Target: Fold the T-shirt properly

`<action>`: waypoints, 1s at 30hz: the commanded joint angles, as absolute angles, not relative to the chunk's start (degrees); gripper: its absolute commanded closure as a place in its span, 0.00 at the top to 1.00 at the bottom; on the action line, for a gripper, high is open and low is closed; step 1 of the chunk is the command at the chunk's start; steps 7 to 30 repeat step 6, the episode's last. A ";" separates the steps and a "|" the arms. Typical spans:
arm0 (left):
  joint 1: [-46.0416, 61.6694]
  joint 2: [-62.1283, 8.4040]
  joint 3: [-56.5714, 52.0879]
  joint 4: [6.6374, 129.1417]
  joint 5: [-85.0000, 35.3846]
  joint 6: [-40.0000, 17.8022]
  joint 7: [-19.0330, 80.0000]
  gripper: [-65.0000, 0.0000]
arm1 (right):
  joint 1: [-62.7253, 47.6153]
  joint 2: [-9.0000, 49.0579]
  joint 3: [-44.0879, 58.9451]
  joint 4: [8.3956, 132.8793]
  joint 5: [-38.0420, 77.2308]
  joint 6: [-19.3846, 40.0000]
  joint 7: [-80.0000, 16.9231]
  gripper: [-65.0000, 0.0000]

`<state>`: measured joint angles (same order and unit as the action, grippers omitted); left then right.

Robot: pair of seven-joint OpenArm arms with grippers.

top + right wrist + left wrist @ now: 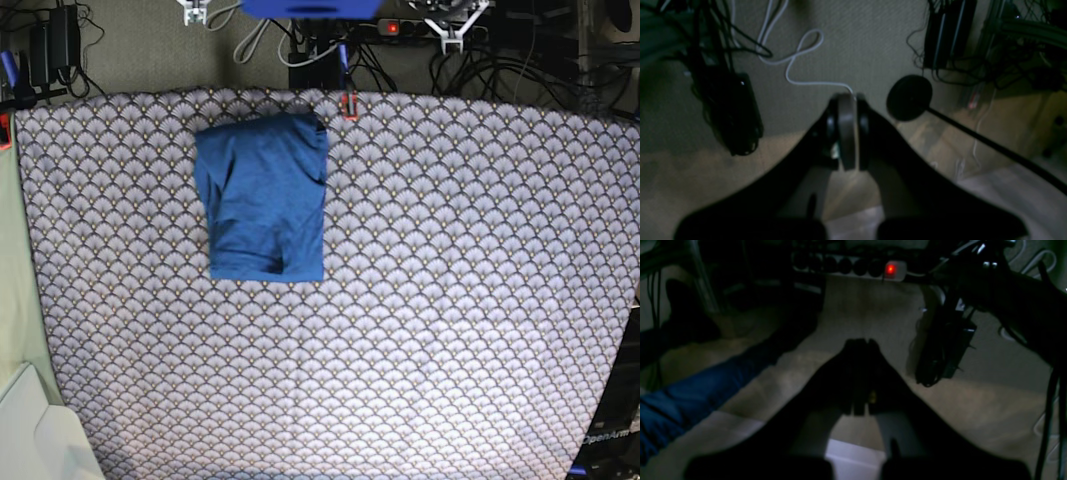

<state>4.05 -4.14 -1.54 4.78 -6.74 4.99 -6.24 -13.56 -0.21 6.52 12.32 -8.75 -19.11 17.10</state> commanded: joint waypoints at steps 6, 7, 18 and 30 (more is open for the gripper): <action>3.65 -2.95 -1.98 4.97 -6.99 5.67 -7.34 0.00 | -12.09 2.33 6.46 8.75 -8.48 -20.70 18.15 0.00; 3.65 -2.95 -1.98 4.97 -6.99 5.67 -7.34 0.00 | -12.09 2.33 6.46 8.75 -8.48 -20.70 18.15 0.00; 3.65 -2.95 -1.98 4.97 -6.99 5.67 -7.34 0.00 | -12.09 2.33 6.46 8.75 -8.48 -20.70 18.15 0.00; 3.65 -2.95 -1.98 4.97 -6.99 5.67 -7.34 0.00 | -12.09 2.33 6.46 8.75 -8.48 -20.70 18.15 0.00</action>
